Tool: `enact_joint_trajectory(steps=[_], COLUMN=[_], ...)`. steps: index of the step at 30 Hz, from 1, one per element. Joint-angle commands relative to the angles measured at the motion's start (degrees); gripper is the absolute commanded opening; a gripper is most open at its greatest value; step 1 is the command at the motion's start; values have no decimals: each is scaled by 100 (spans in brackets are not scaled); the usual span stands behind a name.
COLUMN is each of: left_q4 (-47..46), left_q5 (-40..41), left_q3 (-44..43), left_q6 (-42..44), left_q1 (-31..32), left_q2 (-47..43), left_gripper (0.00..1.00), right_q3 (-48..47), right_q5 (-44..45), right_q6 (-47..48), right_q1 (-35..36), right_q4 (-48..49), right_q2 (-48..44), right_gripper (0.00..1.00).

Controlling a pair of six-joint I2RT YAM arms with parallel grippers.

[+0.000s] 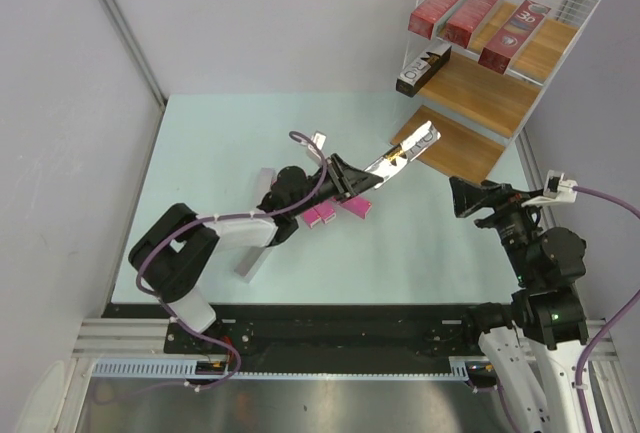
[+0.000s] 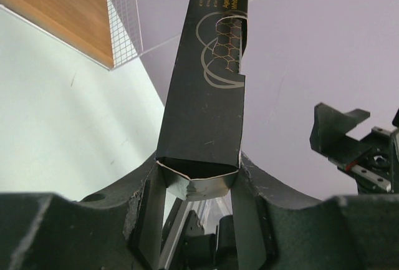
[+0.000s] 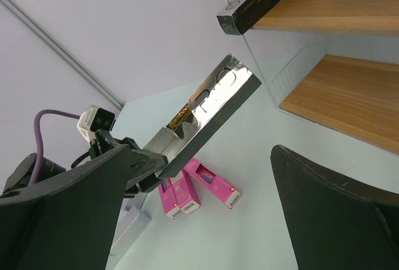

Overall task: Place and organize the toothpastes onto the shelf
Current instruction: Pick up the toothpaste from the center of the board, then place the toothpaste on the shelf.

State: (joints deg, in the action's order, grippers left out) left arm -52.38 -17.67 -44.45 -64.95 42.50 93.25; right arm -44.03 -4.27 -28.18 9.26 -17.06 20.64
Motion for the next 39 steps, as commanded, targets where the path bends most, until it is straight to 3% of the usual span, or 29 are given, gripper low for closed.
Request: enact_joint_trajectory(steps=[1,9,20,30,33,39], left_q4=[-773,-248,676,2231,2504,2592], left_q5=[44,97,264,554,624,1046], left_q3=[-660,-1882,-4334,-6916,-7340,-7367], left_q6=[-176,-185,-405,-571,-642,-721], left_q1=[100,127,153,118,101,39], left_q2=[342,1132,2504,3761,4016,4034], left_gripper=[0,0,0,0,0,0], right_q3=[-44,-62,-185,-281,-325,-378], right_q5=[190,313,357,620,770,946], right_q6=[164,217,234,296,305,358], right_q1=[-3,6,15,32,41,50], right_q4=[54,80,80,-96,-244,-386], right_q2=[-166,-289,-280,-403,-465,-553], right_gripper=[100,99,98,98,98,98])
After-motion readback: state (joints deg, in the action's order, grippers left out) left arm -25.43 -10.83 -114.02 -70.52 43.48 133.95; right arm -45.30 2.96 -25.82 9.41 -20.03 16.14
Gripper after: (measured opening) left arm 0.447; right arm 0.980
